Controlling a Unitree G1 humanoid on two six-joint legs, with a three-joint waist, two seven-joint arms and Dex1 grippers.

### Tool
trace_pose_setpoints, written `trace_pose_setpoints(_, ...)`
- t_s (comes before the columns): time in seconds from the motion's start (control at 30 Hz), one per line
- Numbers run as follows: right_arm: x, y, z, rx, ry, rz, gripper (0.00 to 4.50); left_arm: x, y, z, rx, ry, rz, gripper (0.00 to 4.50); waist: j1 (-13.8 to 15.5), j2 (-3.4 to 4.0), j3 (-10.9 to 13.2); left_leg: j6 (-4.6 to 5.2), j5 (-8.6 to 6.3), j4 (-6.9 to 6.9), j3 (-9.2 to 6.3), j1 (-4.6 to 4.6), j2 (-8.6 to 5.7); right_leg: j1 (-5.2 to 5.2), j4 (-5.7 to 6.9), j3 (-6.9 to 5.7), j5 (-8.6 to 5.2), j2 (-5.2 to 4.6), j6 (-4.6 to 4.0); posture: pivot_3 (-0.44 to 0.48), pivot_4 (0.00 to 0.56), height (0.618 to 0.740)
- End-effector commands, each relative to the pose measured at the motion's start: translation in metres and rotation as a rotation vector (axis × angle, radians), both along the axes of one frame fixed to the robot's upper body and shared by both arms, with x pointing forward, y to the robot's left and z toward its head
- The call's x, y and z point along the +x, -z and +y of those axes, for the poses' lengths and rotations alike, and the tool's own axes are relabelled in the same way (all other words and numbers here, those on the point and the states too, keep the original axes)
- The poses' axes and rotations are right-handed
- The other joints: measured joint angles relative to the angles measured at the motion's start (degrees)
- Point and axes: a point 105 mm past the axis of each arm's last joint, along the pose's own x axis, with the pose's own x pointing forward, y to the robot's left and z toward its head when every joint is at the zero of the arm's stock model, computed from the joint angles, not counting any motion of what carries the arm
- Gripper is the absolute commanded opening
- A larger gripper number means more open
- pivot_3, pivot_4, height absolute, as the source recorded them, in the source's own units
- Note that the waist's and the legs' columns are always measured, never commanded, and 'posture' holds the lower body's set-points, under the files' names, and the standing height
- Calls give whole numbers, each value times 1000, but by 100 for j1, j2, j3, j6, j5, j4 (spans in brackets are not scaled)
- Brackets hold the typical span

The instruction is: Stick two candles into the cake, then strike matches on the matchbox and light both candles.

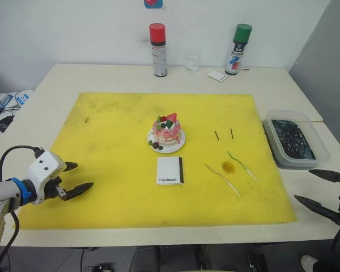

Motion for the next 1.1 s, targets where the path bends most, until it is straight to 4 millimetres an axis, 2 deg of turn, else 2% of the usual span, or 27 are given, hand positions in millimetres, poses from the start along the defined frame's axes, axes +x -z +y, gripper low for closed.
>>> trace_pose_setpoints(0.03,0,-4,1,-12,-8,-26,4500,3,-17,-6,-7,44,-38,4467,0,0,0,0,0,0,0,0,0,0,0,0,0,0,0,0,150,740)
trace_pose_setpoints(0.5,-2,1,3,-3,-6,-29,4500,3,-30,-18,-63,113,-74,4467,0,0,0,0,0,1,-2,0,0,1,2,0,5,17,8,0,150,740)
trace_pose_setpoints(0.7,-2,1,3,-5,-8,-28,4500,4,-27,-15,-75,64,-67,4467,0,0,0,0,0,1,-2,0,0,1,2,0,5,17,8,0,150,740)
trace_pose_setpoints(0.93,-2,1,3,-8,-7,-29,4500,-3,-23,-16,-66,96,-40,4467,0,0,0,0,0,2,-1,0,0,1,3,0,6,18,10,0,150,740)
trace_pose_setpoints(1.1,0,1,5,-5,-9,-33,4500,-10,-21,-29,-81,165,-17,4467,0,0,0,0,0,3,-2,0,0,1,3,0,10,17,17,0,150,740)
